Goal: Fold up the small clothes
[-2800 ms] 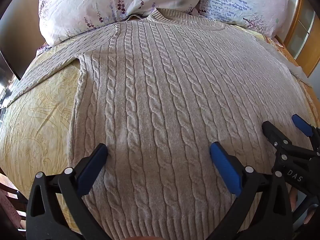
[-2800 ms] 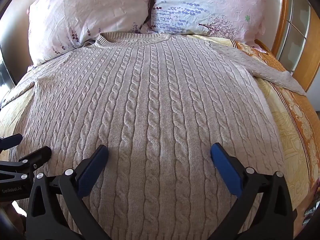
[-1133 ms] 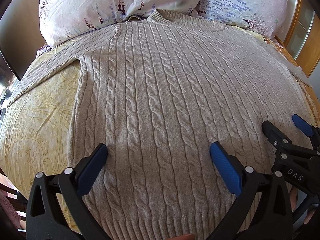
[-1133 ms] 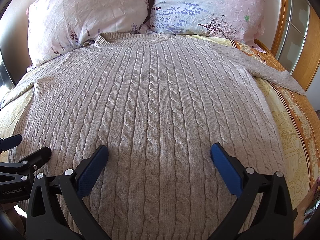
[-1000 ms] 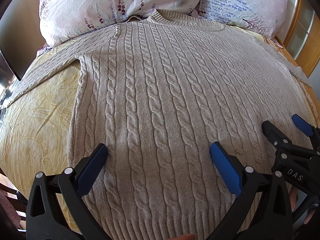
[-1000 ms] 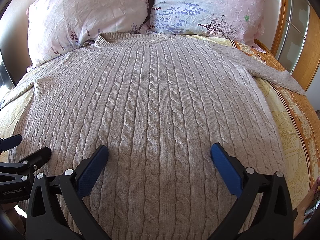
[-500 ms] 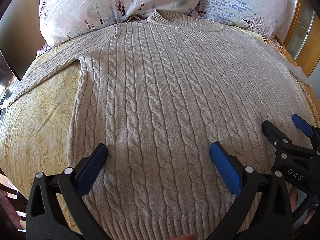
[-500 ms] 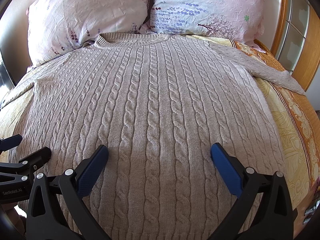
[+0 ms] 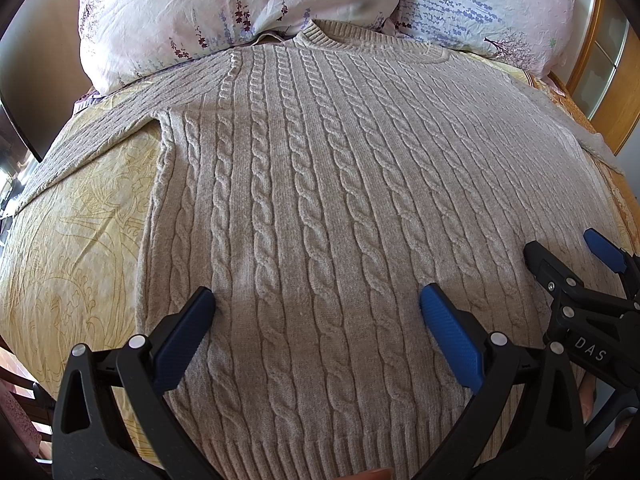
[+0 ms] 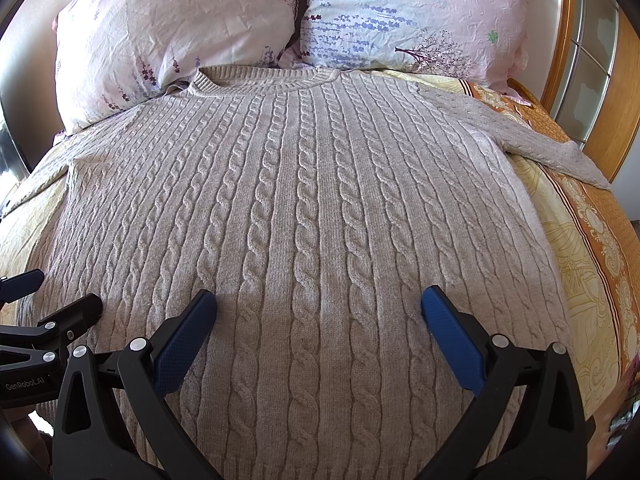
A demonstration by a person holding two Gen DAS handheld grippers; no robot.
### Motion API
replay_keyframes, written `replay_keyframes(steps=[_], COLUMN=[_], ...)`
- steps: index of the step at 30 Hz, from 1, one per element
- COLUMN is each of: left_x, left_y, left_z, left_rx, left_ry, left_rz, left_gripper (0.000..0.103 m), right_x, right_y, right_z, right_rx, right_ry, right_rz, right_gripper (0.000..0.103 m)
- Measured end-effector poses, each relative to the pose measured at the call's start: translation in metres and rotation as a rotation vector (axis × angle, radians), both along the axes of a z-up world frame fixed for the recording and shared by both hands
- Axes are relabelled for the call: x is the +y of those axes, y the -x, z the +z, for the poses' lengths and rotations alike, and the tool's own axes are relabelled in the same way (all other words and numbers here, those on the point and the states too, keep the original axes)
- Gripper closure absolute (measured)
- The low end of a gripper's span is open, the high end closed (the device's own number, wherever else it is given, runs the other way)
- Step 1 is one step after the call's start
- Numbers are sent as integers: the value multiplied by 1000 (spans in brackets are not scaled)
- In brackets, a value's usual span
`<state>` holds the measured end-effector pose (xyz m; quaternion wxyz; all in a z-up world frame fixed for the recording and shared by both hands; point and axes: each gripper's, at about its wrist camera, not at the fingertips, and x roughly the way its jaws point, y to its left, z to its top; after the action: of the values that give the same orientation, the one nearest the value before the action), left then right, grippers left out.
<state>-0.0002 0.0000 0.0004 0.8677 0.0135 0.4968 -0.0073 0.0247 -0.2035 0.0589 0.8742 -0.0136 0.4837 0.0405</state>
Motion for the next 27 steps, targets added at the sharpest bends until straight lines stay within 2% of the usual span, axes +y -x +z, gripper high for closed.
replay_keyframes(steps=[11,19,21,23,25,27], left_x=[1,0,1,1,-1,-2], left_y=[-5,-12,-12,-6,-7,-14], left_z=[3,0,0,2,3,6], left_rx=[16,59,44,19,13,18], left_ry=[2,-4,1,-6,-20,-2], left_rz=[3,-3,0,7,-2,-33], left_gripper=[2,2,2,2,2,2], right_x=[4,2,3,2,-1,-7], right_y=[1,-18,-19,-18,-15,-12], right_z=[-3,-6,-4,-4,-4,-2], right_rx=[10,148,171,164,117,80], right_ry=[3,8,12,12,-2,-35], right_rz=[0,66,80,102,146,205], right_gripper=[1,1,1,1,1,1])
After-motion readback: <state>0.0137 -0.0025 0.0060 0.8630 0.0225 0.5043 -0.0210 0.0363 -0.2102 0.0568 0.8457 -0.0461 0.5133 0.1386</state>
